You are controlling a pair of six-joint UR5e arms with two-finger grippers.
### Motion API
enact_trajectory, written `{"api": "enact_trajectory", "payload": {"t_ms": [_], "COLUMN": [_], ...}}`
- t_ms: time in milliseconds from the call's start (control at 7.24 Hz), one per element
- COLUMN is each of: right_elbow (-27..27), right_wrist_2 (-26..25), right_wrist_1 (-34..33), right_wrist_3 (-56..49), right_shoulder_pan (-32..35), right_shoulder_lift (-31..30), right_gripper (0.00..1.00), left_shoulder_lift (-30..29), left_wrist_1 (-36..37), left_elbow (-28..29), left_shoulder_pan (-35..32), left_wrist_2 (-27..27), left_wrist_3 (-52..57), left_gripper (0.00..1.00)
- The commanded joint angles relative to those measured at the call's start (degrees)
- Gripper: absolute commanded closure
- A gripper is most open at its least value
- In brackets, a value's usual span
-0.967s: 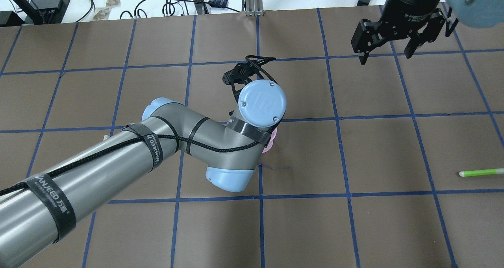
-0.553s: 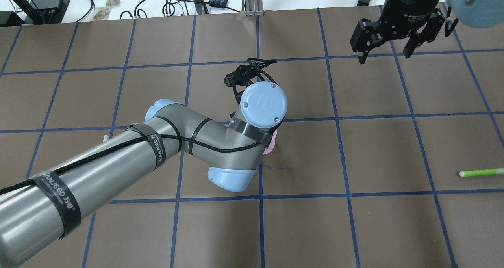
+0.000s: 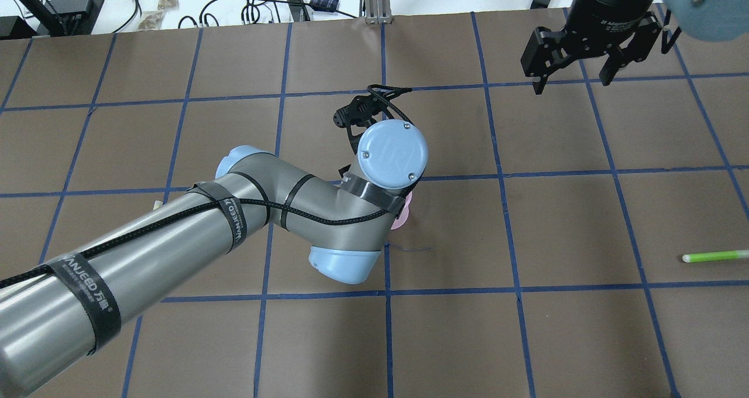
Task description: Insert purple and pink pens into pink cup
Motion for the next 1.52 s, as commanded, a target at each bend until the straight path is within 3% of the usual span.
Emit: {"api": "enact_trajectory", "payload": {"t_ms": [0, 276, 553, 829, 967, 1382], "right_elbow": [0.0, 0.0, -0.2, -0.1, -0.3, -1.0], "right_wrist_2": [0.0, 0.1, 0.2, 4.5, 5.0, 4.8], "right_wrist_1": [-0.1, 0.1, 0.4, 0.4, 0.5, 0.5], "right_wrist_3": [0.1, 0.9, -0.1, 0.2, 0.5, 0.6], "right_shoulder_pan": [0.1, 0.2, 0.7, 1.0, 1.0, 0.9], "right_shoulder_lift": [0.0, 0.0, -0.2, -0.6, -1.0, -1.0], "right_gripper": [0.00, 0.00, 0.00, 0.00, 0.00, 0.00], "left_shoulder_lift": [1.0, 2.9, 5.8, 9.7, 12.0, 16.8], "left_wrist_1": [0.2, -4.1, -22.5, -38.3, -44.4, -53.4], "left_elbow": [0.3, 3.6, 11.0, 16.3, 16.9, 16.4], "left_shoulder_pan": [0.0, 2.7, 10.0, 18.8, 23.0, 30.6], "left_wrist_2": [-0.1, -0.8, -7.1, -12.3, -13.0, -18.5], "left_wrist_3": [1.0, 10.9, 22.8, 35.5, 39.0, 46.9], "left_gripper": [0.00, 0.00, 0.00, 0.00, 0.00, 0.00]}}
